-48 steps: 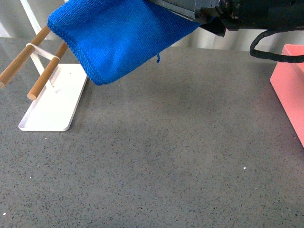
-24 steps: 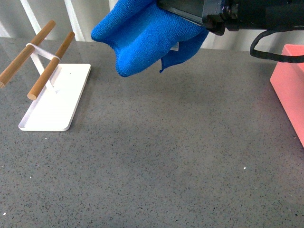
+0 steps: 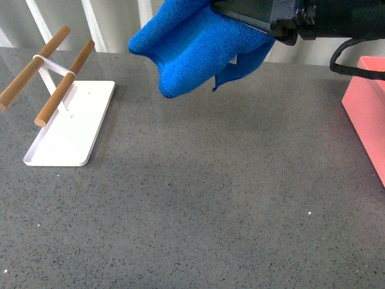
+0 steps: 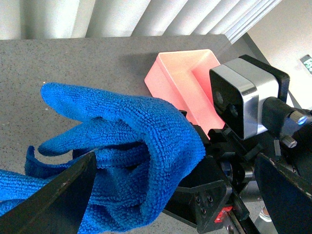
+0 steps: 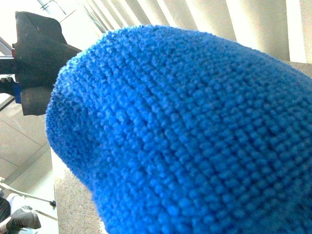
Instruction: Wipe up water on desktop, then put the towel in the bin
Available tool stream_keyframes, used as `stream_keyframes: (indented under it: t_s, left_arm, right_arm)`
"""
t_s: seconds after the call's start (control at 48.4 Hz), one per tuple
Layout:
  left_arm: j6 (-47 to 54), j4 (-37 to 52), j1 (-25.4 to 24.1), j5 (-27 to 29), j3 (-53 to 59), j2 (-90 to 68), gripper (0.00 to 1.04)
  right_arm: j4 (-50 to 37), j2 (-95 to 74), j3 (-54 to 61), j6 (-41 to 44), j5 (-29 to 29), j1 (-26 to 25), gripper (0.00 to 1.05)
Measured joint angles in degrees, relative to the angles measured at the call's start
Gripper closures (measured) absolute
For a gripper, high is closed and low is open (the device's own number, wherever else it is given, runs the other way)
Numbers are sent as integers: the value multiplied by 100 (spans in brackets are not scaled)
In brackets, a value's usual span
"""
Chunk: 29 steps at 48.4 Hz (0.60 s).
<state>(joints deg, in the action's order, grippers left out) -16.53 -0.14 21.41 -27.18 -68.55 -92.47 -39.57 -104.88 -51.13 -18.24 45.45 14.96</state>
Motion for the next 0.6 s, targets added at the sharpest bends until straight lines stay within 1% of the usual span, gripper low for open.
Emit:
stream_keyframes:
  t_s: [0.041, 0.103, 0.124, 0.145, 0.165, 0.186, 0.207, 0.227, 0.269, 0.31, 0.351, 0.475, 0.599]
  left_arm:
    - [155, 269, 66, 426, 105, 11, 9]
    - [662, 1731, 153, 2243, 754, 173, 20]
    - [748, 1956, 153, 2520, 883, 210, 22]
    - [868, 2385, 153, 3010, 1147, 291, 25]
    - [970, 2583, 149, 3233, 1281, 339, 27]
    - [1080, 2940, 129, 3624, 1543, 437, 31]
    - [1104, 3021, 111, 3713, 1670, 492, 32]
    - [1213, 3386, 68, 4109, 1912, 603, 36]
    - [1292, 3724, -24, 4398, 2247, 782, 41]
    - [1381, 4041, -160, 4518, 2647, 1036, 49]
    - [1456, 4249, -334, 4489, 3029, 1307, 57]
    - [1523, 4463, -586, 4299, 3733, 1749, 74]
    - [1554, 4590, -798, 4039, 4387, 2140, 93]
  right_arm:
    - [0, 0, 4, 0, 0, 0, 99]
    - [4, 9, 13, 2, 4, -4, 99]
    - [7, 11, 13, 2, 7, -4, 99]
    - [7, 11, 13, 2, 4, -4, 99]
    - [7, 11, 13, 2, 9, -4, 99]
    - [7, 11, 15, 2, 11, -4, 99]
    - [13, 11, 20, 2, 13, -4, 99]
    - [17, 11, 20, 2, 11, -4, 99]
    - [46, 13, 22, 4, 7, -22, 99]
    - [81, 37, 31, 15, -2, -46, 99]
    - [140, 57, 33, 37, -28, -70, 99]
    - [249, 90, 33, 116, -46, -74, 99]
    - [295, 107, 33, 142, -11, -44, 99]
